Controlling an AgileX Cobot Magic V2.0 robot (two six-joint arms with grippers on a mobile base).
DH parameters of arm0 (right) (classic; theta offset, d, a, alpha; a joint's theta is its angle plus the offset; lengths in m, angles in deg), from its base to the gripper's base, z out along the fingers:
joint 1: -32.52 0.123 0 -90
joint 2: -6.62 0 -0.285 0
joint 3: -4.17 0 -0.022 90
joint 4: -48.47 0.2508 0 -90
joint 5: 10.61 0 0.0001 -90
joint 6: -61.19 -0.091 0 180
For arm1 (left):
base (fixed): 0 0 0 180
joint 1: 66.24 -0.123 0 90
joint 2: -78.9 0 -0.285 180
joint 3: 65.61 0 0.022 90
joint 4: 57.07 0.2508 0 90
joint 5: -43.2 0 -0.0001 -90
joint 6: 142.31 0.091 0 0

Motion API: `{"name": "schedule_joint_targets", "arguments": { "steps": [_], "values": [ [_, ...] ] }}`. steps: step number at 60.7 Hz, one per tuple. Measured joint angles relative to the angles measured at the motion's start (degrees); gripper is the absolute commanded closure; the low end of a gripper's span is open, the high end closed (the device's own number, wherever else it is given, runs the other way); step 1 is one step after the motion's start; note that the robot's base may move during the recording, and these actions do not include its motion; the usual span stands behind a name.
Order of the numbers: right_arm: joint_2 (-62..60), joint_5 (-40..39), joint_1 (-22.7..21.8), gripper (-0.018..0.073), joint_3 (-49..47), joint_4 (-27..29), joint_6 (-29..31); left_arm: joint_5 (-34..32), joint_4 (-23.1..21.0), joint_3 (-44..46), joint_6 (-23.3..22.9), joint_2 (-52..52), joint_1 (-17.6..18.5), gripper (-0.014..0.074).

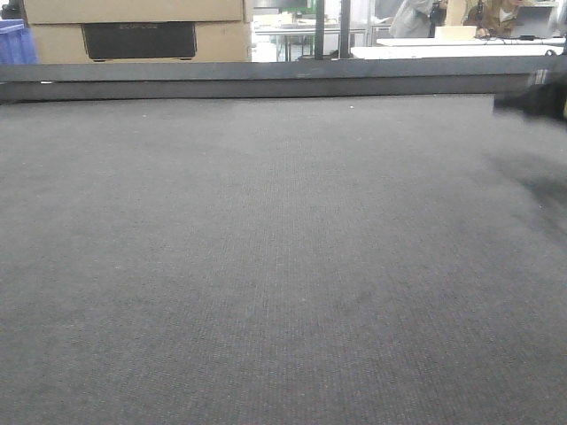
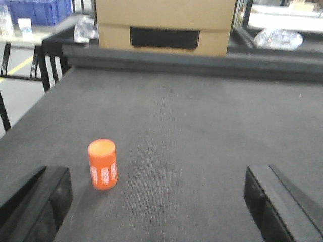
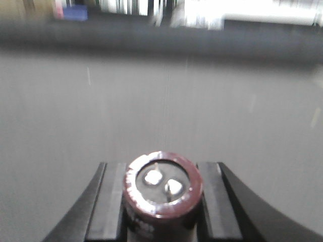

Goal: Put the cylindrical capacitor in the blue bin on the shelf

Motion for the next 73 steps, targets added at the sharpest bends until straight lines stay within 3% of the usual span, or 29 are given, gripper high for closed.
{"name": "schedule_joint_targets", "arguments": {
  "steps": [12,30,43,55,73],
  "values": [
    [-16.96,8.54,0.12,0.0659,1.26,-1.67,0.00,-3.01,1.25,-5.99,0.00,0.95,-2.08,-0.0006],
    [-35.45,27.63,3.01,0.0659,1.53,-1.80,0.00,-30.47,0.82,-17.77,0.00,14.60,-10.69,-0.0006],
    [-42.18,35.06,4.09,0.0659,1.62,-1.80,0.00,-48.30,-0.94,-16.68,0.00,33.58,-11.26,-0.0006],
    [-44.24,37.02,4.09,0.0659,1.62,-1.80,0.00,-54.04,-3.48,-10.14,0.00,51.43,-11.26,-0.0006],
    [-44.24,38.62,4.09,0.0659,1.65,-1.80,0.00,-55.41,-3.75,2.52,0.00,67.60,-11.26,-0.0006]
  ]
}}
